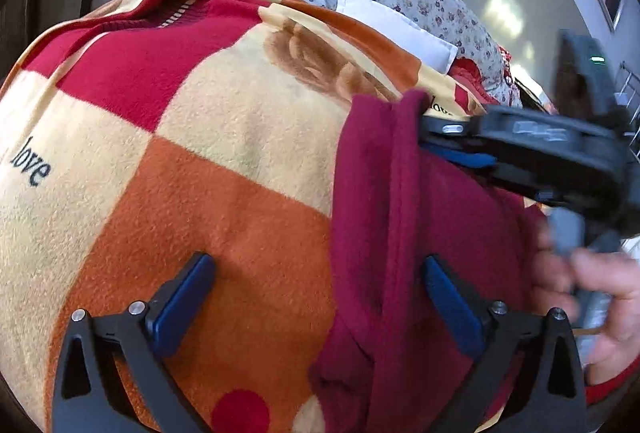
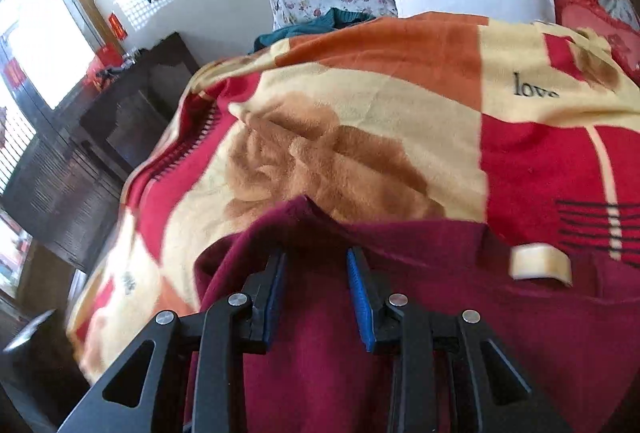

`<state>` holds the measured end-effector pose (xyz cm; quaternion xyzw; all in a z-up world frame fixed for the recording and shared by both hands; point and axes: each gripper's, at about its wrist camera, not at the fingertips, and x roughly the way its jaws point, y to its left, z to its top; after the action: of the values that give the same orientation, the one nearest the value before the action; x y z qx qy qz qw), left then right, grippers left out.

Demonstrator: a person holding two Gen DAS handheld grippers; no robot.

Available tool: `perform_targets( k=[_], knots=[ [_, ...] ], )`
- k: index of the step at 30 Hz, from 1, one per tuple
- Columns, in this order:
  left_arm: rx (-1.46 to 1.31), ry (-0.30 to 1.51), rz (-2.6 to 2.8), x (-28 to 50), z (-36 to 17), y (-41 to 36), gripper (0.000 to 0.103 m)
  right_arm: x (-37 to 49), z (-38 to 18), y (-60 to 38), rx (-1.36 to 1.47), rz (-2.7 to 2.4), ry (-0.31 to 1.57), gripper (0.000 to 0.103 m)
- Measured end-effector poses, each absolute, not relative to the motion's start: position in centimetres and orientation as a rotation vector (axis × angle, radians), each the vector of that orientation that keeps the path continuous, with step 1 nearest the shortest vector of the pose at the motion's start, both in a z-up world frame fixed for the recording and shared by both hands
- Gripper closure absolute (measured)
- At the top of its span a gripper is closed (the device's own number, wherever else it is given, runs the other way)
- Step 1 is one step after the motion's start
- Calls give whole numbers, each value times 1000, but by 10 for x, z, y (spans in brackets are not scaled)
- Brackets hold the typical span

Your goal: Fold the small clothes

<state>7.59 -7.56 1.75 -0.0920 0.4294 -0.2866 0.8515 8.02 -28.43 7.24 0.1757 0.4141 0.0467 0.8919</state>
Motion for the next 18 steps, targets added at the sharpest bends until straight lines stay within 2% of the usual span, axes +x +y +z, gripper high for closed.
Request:
perform_targets(
  k=[6,12,14,15,16,18],
  knots=[
    [-206,914,-607,77,17,-76,0,-17,102,-326,384,29,757,69],
    [-206,927,-658,76,18,-89,0,-41,57,-342,375,13,861,71],
    [-197,946,-714,71,19,-97,20,-42,53,-351,434,44,829,71],
    [-196,960,-737,70,19,-100,47,-44,55,-353,455,51,823,71],
    [-199,990,-773,69,18,-104,56,-47,58,-355,470,60,813,71],
    [-196,992,-764,69,22,-106,61,-53,63,-357,474,73,784,71]
  ],
)
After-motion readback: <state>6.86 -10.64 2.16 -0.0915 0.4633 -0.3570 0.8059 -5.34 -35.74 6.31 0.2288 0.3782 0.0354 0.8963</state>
